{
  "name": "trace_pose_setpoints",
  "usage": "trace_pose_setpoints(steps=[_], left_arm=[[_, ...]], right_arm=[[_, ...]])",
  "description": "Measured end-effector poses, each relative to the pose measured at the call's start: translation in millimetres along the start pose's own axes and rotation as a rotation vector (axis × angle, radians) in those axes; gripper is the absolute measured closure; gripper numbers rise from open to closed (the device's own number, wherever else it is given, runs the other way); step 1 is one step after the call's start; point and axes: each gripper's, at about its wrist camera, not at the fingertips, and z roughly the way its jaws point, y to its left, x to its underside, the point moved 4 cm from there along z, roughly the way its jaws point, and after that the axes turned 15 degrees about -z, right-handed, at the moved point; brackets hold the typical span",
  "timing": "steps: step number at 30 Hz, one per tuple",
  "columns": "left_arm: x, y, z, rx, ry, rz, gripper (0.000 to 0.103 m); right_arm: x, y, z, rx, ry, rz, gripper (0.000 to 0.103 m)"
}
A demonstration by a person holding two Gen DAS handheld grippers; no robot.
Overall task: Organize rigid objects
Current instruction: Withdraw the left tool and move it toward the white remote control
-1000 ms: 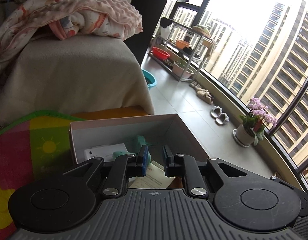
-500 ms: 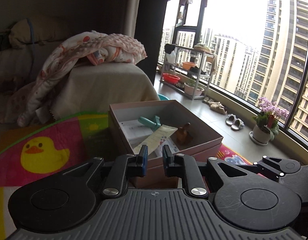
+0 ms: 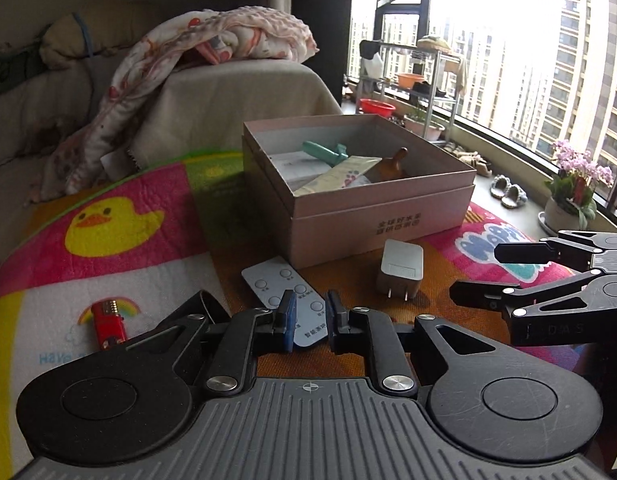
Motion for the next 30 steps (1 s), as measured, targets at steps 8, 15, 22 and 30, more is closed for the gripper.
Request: trace_pose_setpoints(steps=[8,15,22,30], left_arm=[[4.2,-7.3,15.8,-0.030,0.023,0.023,0.086],[13.9,-16.8,23.9,-0.035,0.056,0.075,0.079],[14.5,-22.8,26.8,0.004,0.082,0.078,0.053],[6.7,-15.4,21.5,-0.005,0.021,0.008,0.051]], right_arm=[[1.1,-0.3,2.4,-0.001,0.019,0.007,0.025],[0.7,-1.1,3.4,-0.001,0.021,0.010,0.025],[0.7,-2.1,3.0,0.001,0.019,0.015,0.025],[1.3,-3.0,3.3,0.000,0.021,0.024,0.025]])
